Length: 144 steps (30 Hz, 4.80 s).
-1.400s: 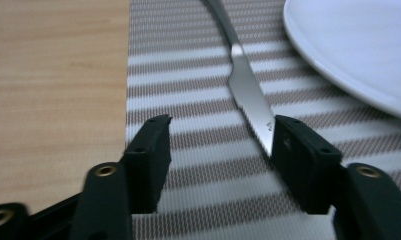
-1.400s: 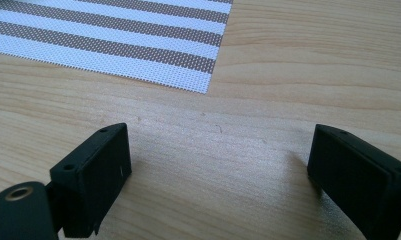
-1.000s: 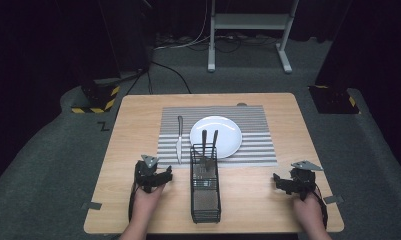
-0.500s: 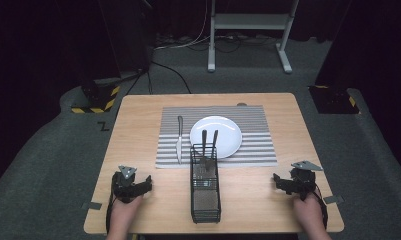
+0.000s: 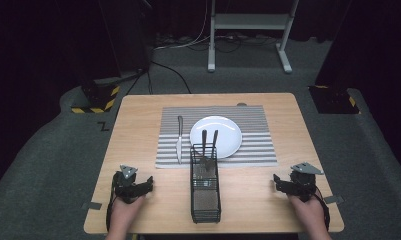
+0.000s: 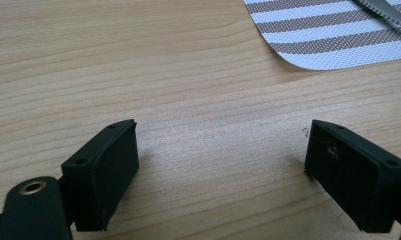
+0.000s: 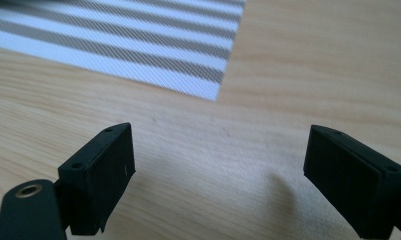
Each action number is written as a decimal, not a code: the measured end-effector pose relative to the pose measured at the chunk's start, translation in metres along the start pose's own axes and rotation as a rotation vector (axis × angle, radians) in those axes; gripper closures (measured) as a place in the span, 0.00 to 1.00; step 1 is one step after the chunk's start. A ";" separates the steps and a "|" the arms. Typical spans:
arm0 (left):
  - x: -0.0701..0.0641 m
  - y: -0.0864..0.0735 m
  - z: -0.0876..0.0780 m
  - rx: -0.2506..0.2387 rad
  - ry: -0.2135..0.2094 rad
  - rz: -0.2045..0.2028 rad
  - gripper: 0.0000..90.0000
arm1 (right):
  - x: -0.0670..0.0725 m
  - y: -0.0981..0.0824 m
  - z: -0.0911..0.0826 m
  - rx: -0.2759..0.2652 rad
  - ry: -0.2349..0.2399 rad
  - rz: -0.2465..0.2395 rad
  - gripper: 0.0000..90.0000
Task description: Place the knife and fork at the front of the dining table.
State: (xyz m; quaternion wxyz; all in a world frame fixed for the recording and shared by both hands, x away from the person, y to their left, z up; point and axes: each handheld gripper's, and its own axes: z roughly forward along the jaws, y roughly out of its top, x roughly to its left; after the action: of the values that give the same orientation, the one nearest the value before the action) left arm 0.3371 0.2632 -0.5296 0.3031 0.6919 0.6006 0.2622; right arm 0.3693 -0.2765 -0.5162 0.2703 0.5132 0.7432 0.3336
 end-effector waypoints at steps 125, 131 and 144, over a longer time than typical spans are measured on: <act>0.001 0.000 0.000 0.001 -0.037 0.028 0.15 | 0.165 0.159 -0.103 -0.844 0.352 -0.056 0.91; 0.001 0.000 0.000 0.001 -0.037 0.029 0.15 | 0.147 0.156 -0.108 -0.844 0.301 -0.053 0.91; 0.001 0.000 0.000 0.001 -0.036 0.030 0.15 | 0.097 0.128 -0.084 -0.768 0.174 -0.031 0.91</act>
State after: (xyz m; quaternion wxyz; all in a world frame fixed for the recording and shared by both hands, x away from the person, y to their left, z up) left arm 0.3366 0.2642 -0.5296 0.3096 0.7055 0.5849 0.2537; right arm 0.3498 -0.1716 -0.3701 0.3838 0.3332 0.5922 0.6253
